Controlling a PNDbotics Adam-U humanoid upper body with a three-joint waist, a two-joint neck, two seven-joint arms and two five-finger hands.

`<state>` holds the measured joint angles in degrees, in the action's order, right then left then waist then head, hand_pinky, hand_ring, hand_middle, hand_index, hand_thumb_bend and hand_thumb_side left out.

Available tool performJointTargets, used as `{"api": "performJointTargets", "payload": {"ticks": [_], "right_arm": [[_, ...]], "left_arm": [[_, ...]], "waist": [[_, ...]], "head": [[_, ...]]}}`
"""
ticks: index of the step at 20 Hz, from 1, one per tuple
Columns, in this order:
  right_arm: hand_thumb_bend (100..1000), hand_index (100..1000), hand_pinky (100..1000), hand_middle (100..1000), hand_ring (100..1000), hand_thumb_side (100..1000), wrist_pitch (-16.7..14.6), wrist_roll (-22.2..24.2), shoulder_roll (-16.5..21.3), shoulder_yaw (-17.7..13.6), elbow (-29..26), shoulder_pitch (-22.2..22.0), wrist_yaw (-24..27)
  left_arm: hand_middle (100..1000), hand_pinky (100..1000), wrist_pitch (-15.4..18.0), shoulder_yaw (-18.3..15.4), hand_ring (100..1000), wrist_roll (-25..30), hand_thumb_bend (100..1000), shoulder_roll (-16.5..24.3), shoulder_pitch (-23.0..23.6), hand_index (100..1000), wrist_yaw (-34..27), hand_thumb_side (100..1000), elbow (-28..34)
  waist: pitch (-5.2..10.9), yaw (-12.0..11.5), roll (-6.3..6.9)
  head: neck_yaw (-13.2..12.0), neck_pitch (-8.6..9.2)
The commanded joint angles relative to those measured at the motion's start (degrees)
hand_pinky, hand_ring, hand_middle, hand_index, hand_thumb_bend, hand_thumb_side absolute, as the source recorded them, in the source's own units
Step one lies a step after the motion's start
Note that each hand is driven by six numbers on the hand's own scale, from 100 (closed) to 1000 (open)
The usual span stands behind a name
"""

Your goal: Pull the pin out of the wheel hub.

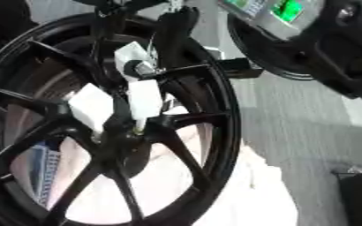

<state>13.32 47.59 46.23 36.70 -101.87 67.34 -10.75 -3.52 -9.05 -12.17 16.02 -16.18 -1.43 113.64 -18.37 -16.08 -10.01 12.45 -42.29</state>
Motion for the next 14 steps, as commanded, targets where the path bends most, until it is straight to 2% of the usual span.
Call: {"api": "performJointTargets", "payload": {"ticks": [1, 14], "right_arm": [[243, 882, 921, 792, 873, 244, -0.4, 0.09, 1.1, -0.54, 0.38, 0.35, 0.12], [256, 881, 924, 791, 873, 202, -1.87, 0.01, 1.24, -0.66, 2.47, -0.67, -1.23]], "left_arm": [[579, 716, 0.23, -0.32, 560, -0.03, 150, 0.58, -0.76, 751, 0.1, 416, 0.95], [578, 716, 0.4, -0.42, 559, -0.27, 149, 0.67, -0.97, 750, 0.22, 416, 0.95]], "waist": [[0.89, -0.07, 0.47], [0.23, -0.46, 0.33]], "head": [[0.26, -0.33], [0.31, -0.04]]}}
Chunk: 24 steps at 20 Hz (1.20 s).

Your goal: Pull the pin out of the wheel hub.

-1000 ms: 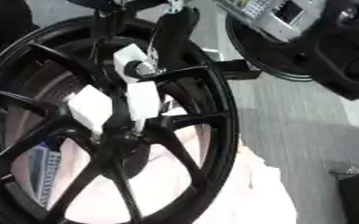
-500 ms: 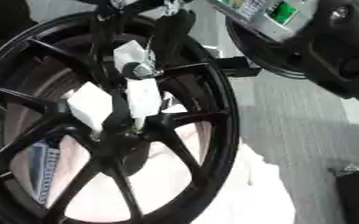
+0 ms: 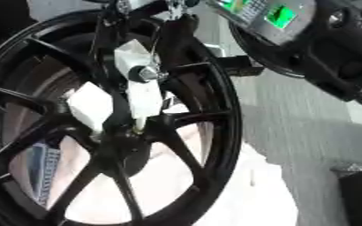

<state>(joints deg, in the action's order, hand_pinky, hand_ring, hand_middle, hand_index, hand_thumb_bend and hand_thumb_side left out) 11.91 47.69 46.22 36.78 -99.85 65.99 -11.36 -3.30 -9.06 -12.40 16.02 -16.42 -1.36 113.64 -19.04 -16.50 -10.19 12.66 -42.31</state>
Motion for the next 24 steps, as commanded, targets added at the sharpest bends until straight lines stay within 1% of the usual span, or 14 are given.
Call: {"api": "performJointTargets", "payload": {"ticks": [1, 4, 13, 18, 24], "right_arm": [[250, 880, 923, 790, 872, 196, -0.57, -0.21, 1.18, -0.8, 0.72, 0.67, -0.83], [232, 879, 922, 787, 870, 180, -0.8, -0.72, 0.99, -0.95, 1.46, 0.65, -1.26], [232, 877, 924, 781, 869, 153, -1.69, -1.61, 0.86, -1.31, 3.21, 0.18, -2.77], [228, 876, 922, 773, 867, 154, -2.42, -1.57, 0.79, -1.3, 3.86, 0.06, -2.76], [200, 859, 916, 751, 858, 150, -2.74, -1.44, 0.57, -1.22, 4.15, 0.05, -2.15]], "left_arm": [[578, 716, 0.19, -0.41, 558, -0.05, 148, 0.67, -0.76, 750, 0.16, 417, 0.95], [578, 716, 0.22, -0.4, 558, -0.05, 149, 0.67, -0.86, 750, 0.2, 418, 0.95], [577, 716, 0.37, -0.41, 556, 0.04, 147, 0.73, -1.16, 750, 0.3, 420, 0.95], [577, 715, 0.39, -0.46, 556, 0.05, 145, 0.75, -1.25, 749, 0.34, 421, 0.95], [577, 715, 0.4, -0.44, 555, 0.03, 144, 0.78, -1.34, 749, 0.39, 423, 0.95]], "waist": [[0.82, -0.08, 0.49], [0.6, -0.21, 0.41], [-0.29, -0.67, 0.06], [-0.73, -0.93, -0.13], [-0.95, -1.09, -0.27]], "head": [[0.1, 0.07], [0.07, 0.29], [-0.09, 0.97], [-0.12, 0.95], [-0.08, 0.91]]}}
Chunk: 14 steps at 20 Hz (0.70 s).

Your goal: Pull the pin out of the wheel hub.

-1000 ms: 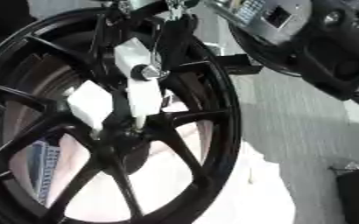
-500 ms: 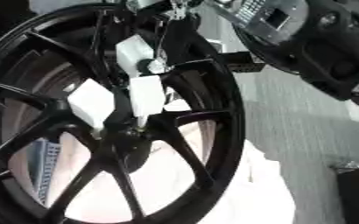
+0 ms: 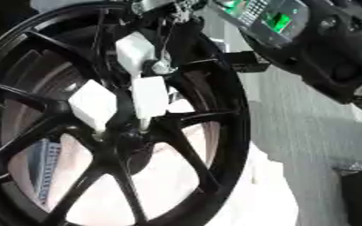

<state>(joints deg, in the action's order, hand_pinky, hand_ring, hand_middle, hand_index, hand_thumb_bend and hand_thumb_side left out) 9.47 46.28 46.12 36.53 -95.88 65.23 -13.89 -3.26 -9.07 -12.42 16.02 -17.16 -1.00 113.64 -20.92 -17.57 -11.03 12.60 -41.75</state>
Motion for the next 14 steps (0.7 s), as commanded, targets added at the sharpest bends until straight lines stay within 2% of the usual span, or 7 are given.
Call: {"api": "performJointTargets", "payload": {"ticks": [1, 7, 14], "right_arm": [[192, 854, 915, 746, 856, 149, -0.29, -0.12, 0.65, -0.97, 0.23, 0.79, 0.42], [126, 804, 902, 672, 834, 118, 0.01, -1.12, 0.39, -0.95, 0.59, 0.78, 1.02], [100, 722, 895, 580, 811, 130, 0.56, -2.36, 0.08, -0.75, 0.63, 1.05, 1.62]], "left_arm": [[577, 715, 0.36, -0.42, 555, 0.05, 144, 0.78, -0.62, 749, 0.01, 423, 0.95], [577, 715, 0.35, -0.43, 554, 0.0, 143, 0.77, -0.65, 748, -0.07, 424, 0.95], [577, 715, 0.31, -0.49, 554, -0.06, 142, 0.79, -0.63, 748, -0.05, 424, 0.95]], "waist": [[0.93, -0.04, 0.55], [0.95, -0.07, 0.55], [1.04, -0.07, 0.53]], "head": [[-0.02, 0.37], [-0.05, 0.31], [-0.06, 0.21]]}}
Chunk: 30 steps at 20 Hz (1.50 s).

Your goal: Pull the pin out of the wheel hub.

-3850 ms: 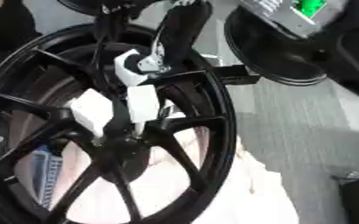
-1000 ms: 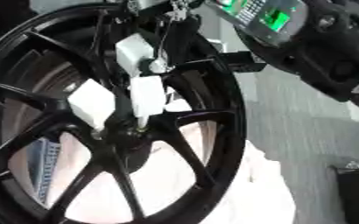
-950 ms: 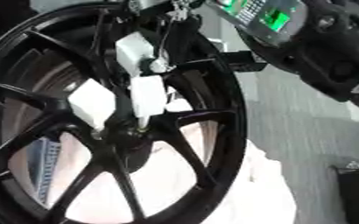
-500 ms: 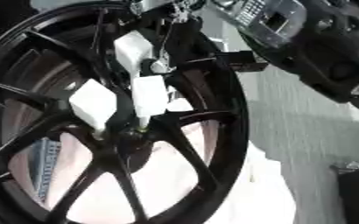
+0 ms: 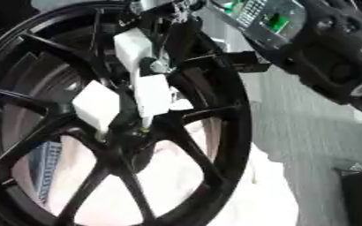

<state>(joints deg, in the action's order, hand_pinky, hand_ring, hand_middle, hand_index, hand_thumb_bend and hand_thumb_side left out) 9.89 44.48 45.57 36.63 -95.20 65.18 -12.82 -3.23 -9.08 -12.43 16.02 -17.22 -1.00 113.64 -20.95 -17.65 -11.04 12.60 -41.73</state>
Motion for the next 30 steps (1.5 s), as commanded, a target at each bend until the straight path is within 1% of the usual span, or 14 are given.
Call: {"api": "performJointTargets", "payload": {"ticks": [1, 3, 4, 10, 14, 17, 18, 19, 20, 23, 26, 28, 30], "right_arm": [[100, 697, 891, 554, 803, 116, 0.14, -0.72, 0.62, -0.87, -0.03, 1.12, 0.6], [100, 657, 884, 515, 791, 100, 0.24, -1.43, 0.56, -0.99, 0.02, 1.18, 0.79], [100, 620, 878, 485, 779, 100, 0.37, -1.94, 0.51, -1.07, 0.06, 1.24, 0.98], [100, 506, 845, 399, 726, 100, 2.09, -4.93, 0.26, -1.52, 0.39, 1.87, 3.23], [100, 468, 843, 375, 709, 100, 3.28, -5.86, 0.64, -2.54, 0.08, 2.66, 4.47], [100, 446, 846, 361, 700, 100, 4.11, -5.97, 1.47, -3.88, -0.49, 3.03, 5.01], [100, 442, 844, 358, 696, 168, 4.4, -5.96, 1.78, -4.38, -0.67, 3.16, 5.17], [100, 442, 843, 355, 695, 100, 4.73, -6.01, 2.11, -4.96, -0.8, 3.29, 5.38], [100, 439, 839, 351, 692, 100, 5.08, -6.15, 2.5, -5.7, -0.87, 3.43, 5.72], [100, 430, 832, 335, 685, 100, 6.11, -7.78, 4.46, -8.98, -1.14, 3.3, 7.17], [100, 430, 841, 330, 690, 100, 6.68, -11.33, 8.63, -14.15, -2.2, 0.9, 7.8], [100, 432, 851, 332, 695, 100, 6.69, -13.98, 13.13, -18.4, -3.21, -3.13, 7.65], [100, 437, 860, 337, 701, 100, 6.57, -17.11, 18.4, -23.37, -4.41, -9.59, 7.75]], "left_arm": [[577, 715, 0.27, -0.51, 554, -0.07, 142, 0.8, -0.56, 748, -0.05, 424, 0.95], [577, 715, 0.24, -0.53, 554, -0.1, 142, 0.82, -0.52, 748, -0.03, 424, 0.95], [577, 715, 0.22, -0.53, 554, -0.11, 141, 0.82, -0.51, 748, -0.03, 424, 0.95], [577, 715, 0.04, -0.62, 554, -0.13, 140, 0.84, -0.39, 747, 0.01, 425, 0.95], [577, 715, -0.06, -0.71, 554, -0.15, 141, 0.85, -0.24, 747, 0.05, 425, 0.95], [577, 715, -0.06, -0.81, 554, -0.24, 141, 0.86, -0.15, 747, -0.02, 424, 0.95], [577, 715, -0.08, -0.84, 554, -0.27, 141, 0.87, -0.1, 747, -0.03, 424, 0.95], [577, 715, -0.1, -0.86, 554, -0.3, 141, 0.87, -0.05, 747, -0.02, 423, 0.95], [577, 715, -0.12, -0.87, 554, -0.31, 141, 0.89, 0.01, 747, -0.02, 422, 0.95], [577, 715, -0.17, -0.91, 554, -0.33, 142, 1.01, 0.22, 747, -0.01, 420, 0.95], [577, 715, -0.18, -0.97, 555, -0.39, 141, 1.25, 0.46, 747, 0.03, 417, 0.95], [577, 715, -0.14, -1.06, 555, -0.46, 140, 1.39, 0.58, 747, 0.08, 416, 0.95], [577, 715, -0.12, -1.19, 555, -0.62, 140, 1.5, 0.75, 747, 0.16, 415, 0.95]], "waist": [[1.09, 0.02, 0.53], [1.15, 0.07, 0.53], [1.19, 0.1, 0.54], [1.43, 0.28, 0.64], [1.7, 0.49, 0.71], [2.0, 0.65, 0.77], [2.12, 0.72, 0.8], [2.24, 0.82, 0.85], [2.37, 0.95, 0.91], [2.76, 1.57, 1.2], [3.14, 2.47, 1.58], [3.31, 3.14, 1.88], [3.32, 3.77, 2.21]], "head": [[-0.07, 0.2], [-0.08, 0.19], [-0.08, 0.17], [-0.09, 0.19], [-0.15, 0.37], [-0.22, 0.55], [-0.23, 0.65], [-0.26, 0.71], [-0.28, 0.71], [-0.49, 0.77], [-0.9, 0.7], [-1.46, 0.7], [-2.02, 0.84]]}}
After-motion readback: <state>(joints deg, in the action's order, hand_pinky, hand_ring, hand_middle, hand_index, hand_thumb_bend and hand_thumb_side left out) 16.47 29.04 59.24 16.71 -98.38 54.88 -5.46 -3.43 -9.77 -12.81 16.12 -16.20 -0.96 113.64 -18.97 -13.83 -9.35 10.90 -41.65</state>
